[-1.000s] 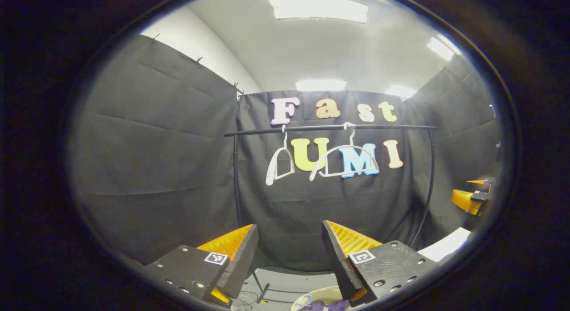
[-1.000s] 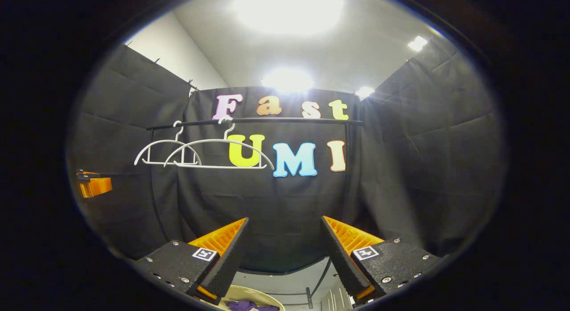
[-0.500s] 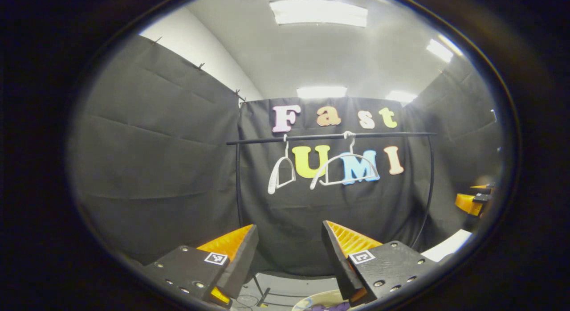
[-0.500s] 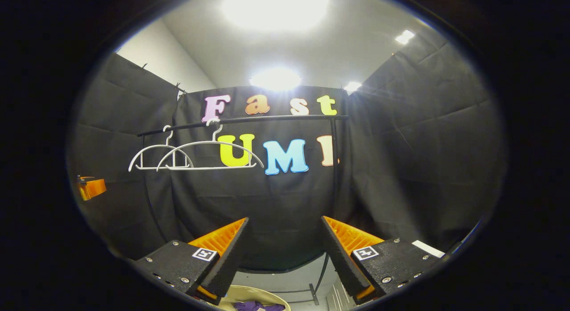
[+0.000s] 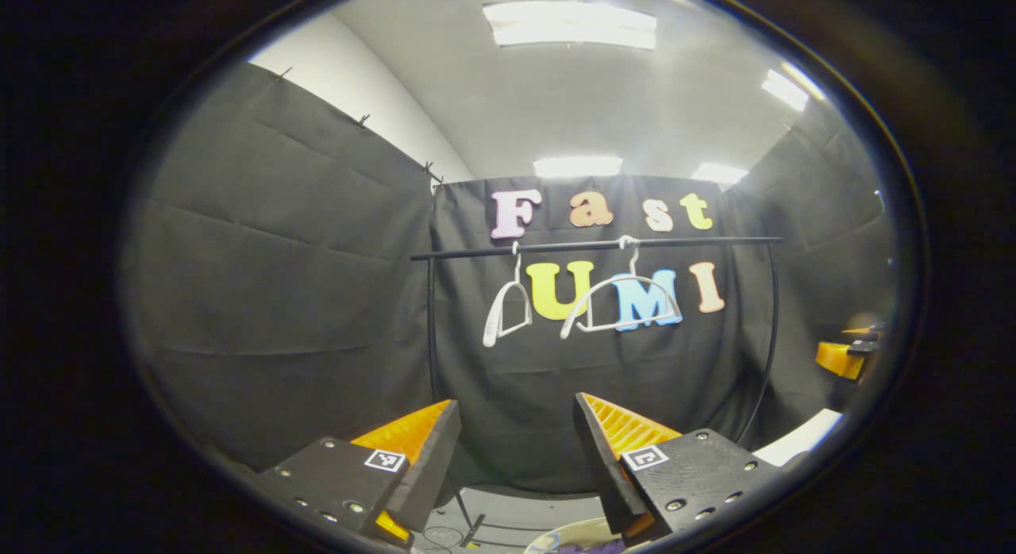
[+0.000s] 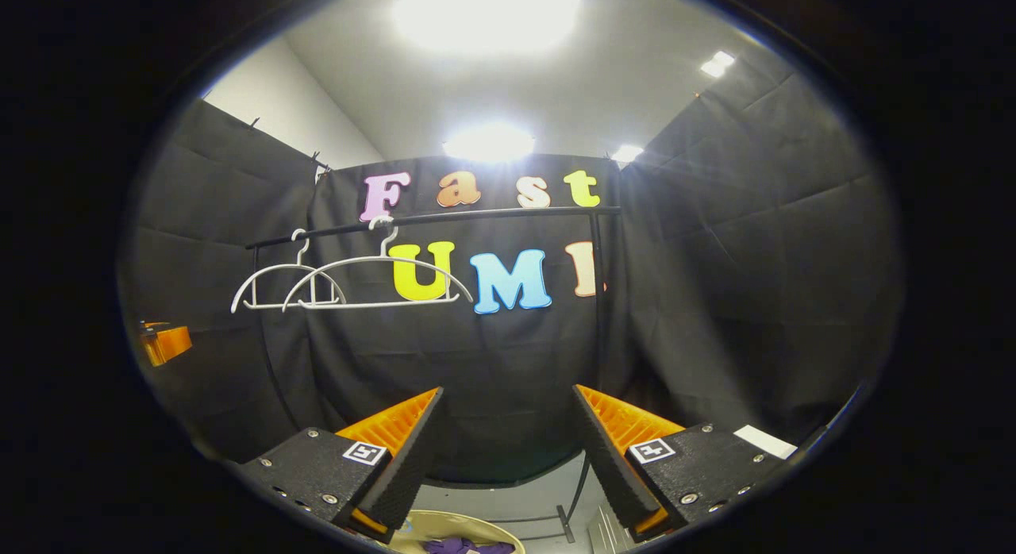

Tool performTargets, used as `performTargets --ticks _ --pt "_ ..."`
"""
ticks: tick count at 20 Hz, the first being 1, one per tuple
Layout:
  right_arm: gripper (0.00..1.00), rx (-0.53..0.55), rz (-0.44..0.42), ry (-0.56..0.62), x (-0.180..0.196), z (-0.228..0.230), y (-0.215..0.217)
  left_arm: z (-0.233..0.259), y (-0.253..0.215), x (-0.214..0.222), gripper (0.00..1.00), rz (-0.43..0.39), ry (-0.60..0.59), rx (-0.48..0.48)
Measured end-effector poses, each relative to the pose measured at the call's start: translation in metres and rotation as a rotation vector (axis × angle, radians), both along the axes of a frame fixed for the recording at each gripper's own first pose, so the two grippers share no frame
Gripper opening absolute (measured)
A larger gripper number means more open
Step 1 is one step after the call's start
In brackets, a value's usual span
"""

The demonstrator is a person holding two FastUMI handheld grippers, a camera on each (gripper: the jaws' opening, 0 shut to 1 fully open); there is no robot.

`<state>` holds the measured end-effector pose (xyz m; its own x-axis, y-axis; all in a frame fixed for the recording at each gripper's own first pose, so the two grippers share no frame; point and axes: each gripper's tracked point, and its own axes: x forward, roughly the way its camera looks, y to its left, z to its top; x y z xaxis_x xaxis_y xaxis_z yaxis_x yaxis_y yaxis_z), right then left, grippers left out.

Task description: Grasp the clothes on the hanger with both hands and then place them into the laundry hamper below.

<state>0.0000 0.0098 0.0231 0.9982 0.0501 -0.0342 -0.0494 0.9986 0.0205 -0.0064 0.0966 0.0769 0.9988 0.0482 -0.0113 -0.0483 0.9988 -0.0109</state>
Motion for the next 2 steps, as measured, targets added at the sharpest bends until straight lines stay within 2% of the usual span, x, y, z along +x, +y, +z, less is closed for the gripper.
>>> performTargets --ticks 2 --pt "0.95 0.008 -0.003 -0.001 -0.0011 0.0003 -0.0015 0.0021 -0.0014 0.0002 0.83 -0.006 -0.009 -0.006"
